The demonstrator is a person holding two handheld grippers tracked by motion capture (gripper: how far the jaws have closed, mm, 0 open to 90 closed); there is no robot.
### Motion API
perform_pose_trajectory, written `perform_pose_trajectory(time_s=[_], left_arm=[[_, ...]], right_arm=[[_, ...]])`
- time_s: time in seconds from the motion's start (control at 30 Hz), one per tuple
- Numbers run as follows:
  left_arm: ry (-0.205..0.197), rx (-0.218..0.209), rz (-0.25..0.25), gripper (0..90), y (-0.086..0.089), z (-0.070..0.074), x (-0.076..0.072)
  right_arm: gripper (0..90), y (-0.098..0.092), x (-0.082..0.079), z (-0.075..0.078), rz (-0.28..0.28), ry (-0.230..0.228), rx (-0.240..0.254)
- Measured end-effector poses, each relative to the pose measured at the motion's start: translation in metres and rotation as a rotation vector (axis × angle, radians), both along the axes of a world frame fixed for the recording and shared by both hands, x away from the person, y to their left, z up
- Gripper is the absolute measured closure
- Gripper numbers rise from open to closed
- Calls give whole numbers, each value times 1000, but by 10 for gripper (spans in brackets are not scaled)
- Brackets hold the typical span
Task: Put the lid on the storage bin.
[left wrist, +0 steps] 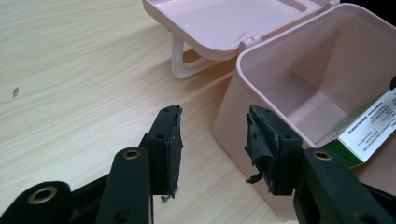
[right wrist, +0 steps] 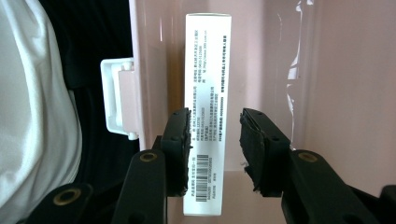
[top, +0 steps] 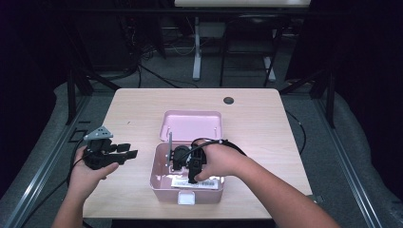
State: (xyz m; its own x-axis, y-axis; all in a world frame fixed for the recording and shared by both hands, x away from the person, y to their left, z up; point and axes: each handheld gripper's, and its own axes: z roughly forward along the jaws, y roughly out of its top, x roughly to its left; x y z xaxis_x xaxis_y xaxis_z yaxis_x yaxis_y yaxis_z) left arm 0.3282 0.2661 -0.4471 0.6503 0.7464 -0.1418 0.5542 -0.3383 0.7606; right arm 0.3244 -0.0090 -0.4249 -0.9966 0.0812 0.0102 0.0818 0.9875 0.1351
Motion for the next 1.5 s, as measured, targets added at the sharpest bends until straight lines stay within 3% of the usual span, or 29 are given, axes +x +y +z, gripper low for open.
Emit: perform_pose_trajectory(time_s=[0.47,0.83,1.2,1.5], left_arm=[[-13,13,-15,572,-3,1,-2],[-9,-4,-1,574,-4,1,-2],[2,6,0,595,-4,3,-3],[-26,32,-18,584,-8,3,-4]], right_arm=[[618,-11,3,17,-43,-51,42],[598,-21,3,24,-75,-75,61],[587,-28,4,33,-103,-89,118],[557,-40,7,39,-150,-123,156]])
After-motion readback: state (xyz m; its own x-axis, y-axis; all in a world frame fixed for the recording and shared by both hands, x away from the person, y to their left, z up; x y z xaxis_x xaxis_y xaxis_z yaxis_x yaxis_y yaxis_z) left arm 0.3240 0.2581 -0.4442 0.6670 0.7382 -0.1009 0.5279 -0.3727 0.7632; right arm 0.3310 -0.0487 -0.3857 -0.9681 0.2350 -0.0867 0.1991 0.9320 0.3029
